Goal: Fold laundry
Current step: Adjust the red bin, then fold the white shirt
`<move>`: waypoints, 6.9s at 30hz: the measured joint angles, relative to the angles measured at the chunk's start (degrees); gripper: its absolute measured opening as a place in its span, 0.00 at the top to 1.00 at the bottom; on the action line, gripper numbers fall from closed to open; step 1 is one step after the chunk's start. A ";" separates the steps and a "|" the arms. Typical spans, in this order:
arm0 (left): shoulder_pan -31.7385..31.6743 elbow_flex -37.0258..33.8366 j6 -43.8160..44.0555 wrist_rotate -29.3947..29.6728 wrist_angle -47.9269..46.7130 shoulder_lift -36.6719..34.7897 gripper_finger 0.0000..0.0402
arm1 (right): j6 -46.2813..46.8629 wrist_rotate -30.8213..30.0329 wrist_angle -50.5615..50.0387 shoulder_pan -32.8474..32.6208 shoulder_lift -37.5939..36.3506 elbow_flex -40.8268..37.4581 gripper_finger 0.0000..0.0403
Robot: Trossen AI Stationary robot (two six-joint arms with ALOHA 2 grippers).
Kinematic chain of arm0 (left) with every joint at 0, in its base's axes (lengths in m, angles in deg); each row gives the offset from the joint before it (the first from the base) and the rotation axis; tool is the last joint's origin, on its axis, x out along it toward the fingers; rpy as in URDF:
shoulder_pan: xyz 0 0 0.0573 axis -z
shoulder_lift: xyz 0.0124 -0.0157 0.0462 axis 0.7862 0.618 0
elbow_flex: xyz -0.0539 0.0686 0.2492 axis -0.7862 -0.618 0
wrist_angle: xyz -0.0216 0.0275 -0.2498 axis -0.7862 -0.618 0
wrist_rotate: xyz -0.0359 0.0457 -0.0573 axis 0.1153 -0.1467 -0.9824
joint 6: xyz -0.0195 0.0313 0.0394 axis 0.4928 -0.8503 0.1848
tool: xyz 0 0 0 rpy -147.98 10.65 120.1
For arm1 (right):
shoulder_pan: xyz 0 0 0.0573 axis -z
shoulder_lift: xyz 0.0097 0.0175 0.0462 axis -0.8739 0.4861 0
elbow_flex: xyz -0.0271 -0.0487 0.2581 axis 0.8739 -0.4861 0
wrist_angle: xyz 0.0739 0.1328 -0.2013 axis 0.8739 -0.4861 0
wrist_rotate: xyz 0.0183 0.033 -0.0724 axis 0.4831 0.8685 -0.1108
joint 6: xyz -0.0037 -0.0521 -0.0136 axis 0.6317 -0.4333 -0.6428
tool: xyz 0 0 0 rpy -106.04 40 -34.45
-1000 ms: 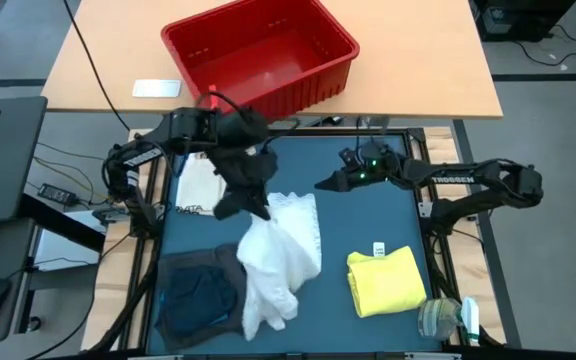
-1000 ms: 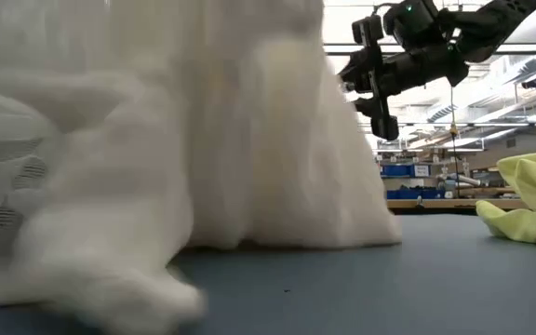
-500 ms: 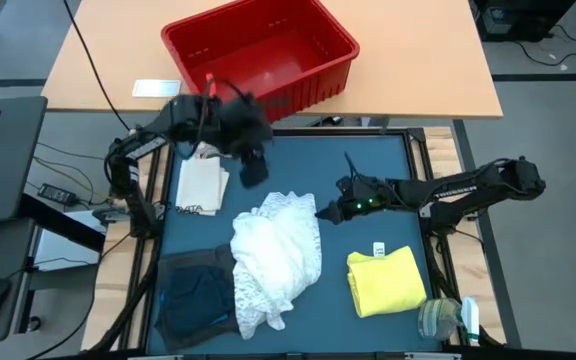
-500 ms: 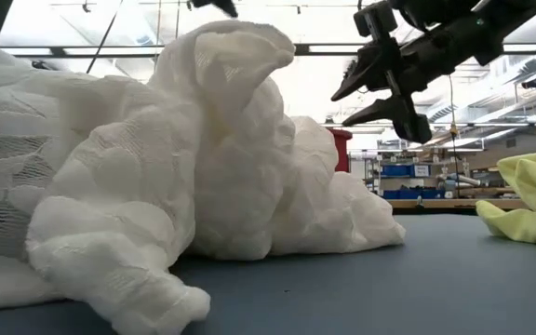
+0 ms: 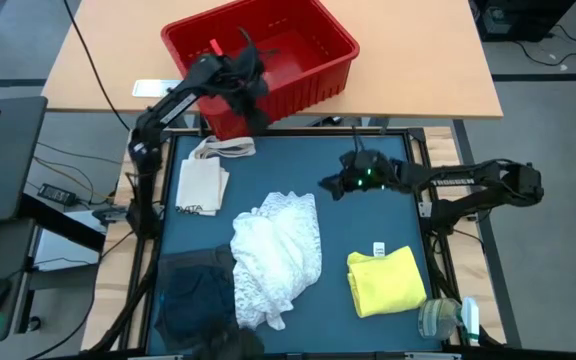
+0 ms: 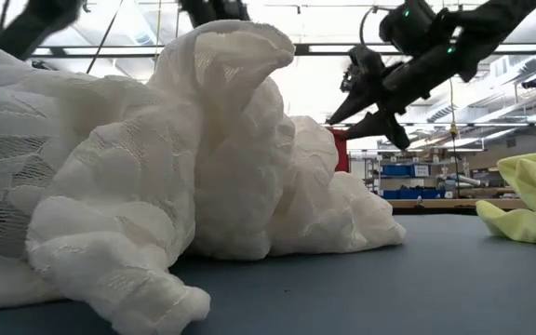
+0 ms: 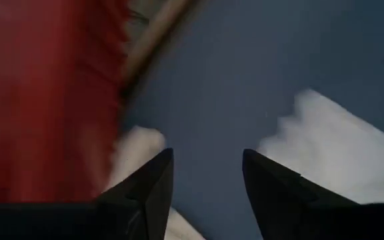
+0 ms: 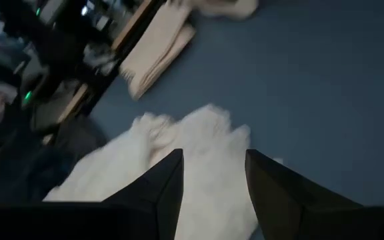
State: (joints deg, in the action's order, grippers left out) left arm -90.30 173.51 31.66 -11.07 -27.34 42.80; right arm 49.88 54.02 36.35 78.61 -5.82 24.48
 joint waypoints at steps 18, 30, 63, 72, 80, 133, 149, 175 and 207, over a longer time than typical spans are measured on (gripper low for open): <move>-7.64 -0.03 14.42 -4.71 52.66 16.23 0.55 | -21.56 9.46 1.82 29.81 0.02 0.00 0.58; -3.93 -0.18 0.28 -37.80 35.57 15.07 0.62 | -23.07 15.31 1.72 33.88 0.07 0.00 0.58; 6.16 -4.13 -30.43 -45.16 -4.64 4.88 0.78 | -23.91 19.65 5.69 28.92 0.09 -0.02 0.58; 7.19 -15.95 -24.33 -13.94 -0.72 4.36 0.86 | -21.18 17.72 5.71 28.92 0.09 -0.02 0.58; -0.58 -12.51 -23.06 -8.28 2.95 3.73 0.96 | -19.67 17.29 5.74 28.82 0.07 0.00 0.59; 3.29 -54.39 -5.19 -18.76 31.58 -25.02 0.97 | -6.58 0.48 10.24 34.60 0.73 2.70 0.98; 3.84 -56.04 1.69 -18.16 32.03 -26.35 0.97 | -10.19 -4.30 -0.10 34.15 23.63 29.38 0.98; 16.36 -56.04 5.84 -14.51 31.97 -26.10 0.62 | -17.68 3.63 -22.88 -6.20 26.62 28.35 0.45; 35.51 -56.07 45.23 9.53 50.66 -20.94 0.61 | -28.83 -16.98 -55.22 3.04 1.81 28.33 0.74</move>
State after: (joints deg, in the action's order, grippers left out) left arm -54.78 117.45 76.89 -1.53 23.32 21.86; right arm 21.05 37.04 -18.87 81.65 -4.00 52.81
